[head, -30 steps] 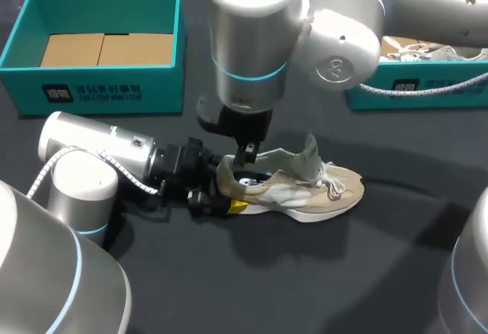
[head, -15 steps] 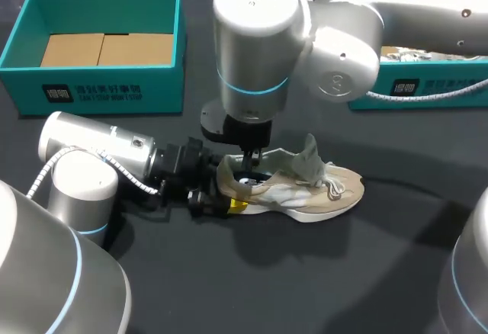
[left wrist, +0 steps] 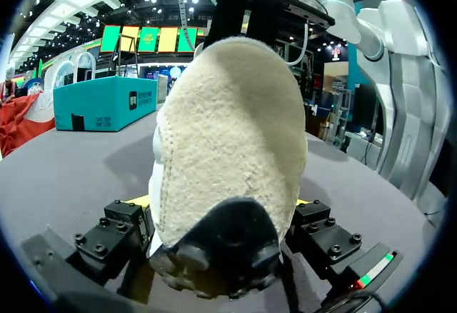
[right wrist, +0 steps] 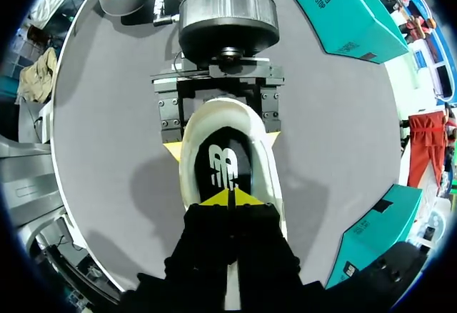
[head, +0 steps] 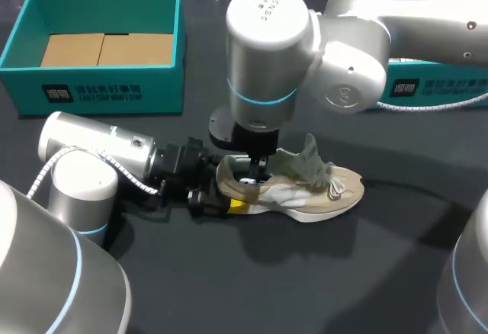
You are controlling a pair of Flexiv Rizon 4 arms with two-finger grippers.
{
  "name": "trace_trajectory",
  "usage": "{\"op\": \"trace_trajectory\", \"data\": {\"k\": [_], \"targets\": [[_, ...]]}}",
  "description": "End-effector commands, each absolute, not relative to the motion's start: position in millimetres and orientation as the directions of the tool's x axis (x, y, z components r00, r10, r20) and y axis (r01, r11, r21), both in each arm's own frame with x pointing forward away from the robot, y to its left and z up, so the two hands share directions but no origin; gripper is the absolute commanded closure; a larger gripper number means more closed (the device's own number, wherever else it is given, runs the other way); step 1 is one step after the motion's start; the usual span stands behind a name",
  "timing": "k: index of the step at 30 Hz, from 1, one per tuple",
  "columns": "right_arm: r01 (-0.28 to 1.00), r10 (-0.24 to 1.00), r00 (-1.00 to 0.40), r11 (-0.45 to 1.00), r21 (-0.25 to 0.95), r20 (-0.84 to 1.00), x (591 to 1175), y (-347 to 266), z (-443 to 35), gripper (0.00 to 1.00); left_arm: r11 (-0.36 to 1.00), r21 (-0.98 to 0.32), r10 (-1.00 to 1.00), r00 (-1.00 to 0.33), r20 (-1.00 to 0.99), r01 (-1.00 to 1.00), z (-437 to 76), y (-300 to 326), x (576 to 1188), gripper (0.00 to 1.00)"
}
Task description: Take the shoe out of the shoebox, open the shoe tongue, remove and reinsert the insole, then place the shoe into the shoebox
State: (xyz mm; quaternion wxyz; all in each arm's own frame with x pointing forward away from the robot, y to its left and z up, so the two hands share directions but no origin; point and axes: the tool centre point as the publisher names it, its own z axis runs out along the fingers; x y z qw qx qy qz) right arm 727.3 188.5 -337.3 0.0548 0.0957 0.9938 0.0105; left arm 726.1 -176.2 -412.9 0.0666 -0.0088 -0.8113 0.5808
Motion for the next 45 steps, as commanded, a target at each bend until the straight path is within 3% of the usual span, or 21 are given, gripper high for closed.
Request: {"op": "trace_trajectory", "data": {"k": [1,11,22,24,27,33,45], "targets": [[0.164,0.166,-0.983,0.986,0.027,-0.083,740,190,-359,1.0,0.326,-0.943,0.089,-0.991,0.097,-0.063,-414,-175,724,1.0],[0.145,0.143,-0.986,0.989,-0.02,-0.085,743,183,-378,1.0,0.326,-0.943,0.089,-0.991,0.097,-0.063,-414,-175,724,1.0],[0.222,0.218,-0.972,0.974,-0.039,-0.091,731,152,-386,1.0,0.326,-0.943,0.089,-0.991,0.097,-0.063,-414,-175,724,1.0],[0.226,0.221,-0.97,0.973,-0.037,-0.096,732,149,-385,0.74,0.326,-0.943,0.089,-0.991,0.097,-0.063,-414,-175,724,1.0],[0.228,0.223,-0.97,0.973,-0.042,-0.1,734,144,-386,0.6,0.326,-0.943,0.089,-0.991,0.097,-0.063,-414,-175,724,1.0],[0.222,0.217,-0.972,0.974,-0.052,-0.088,741,137,-391,0.51,0.326,-0.943,0.089,-0.991,0.097,-0.063,-414,-175,724,1.0],[0.179,0.179,-0.983,0.984,-0.005,0.044,746,141,-427,0.53,0.326,-0.943,0.089,-0.991,0.097,-0.063,-414,-175,724,1.0]]}}
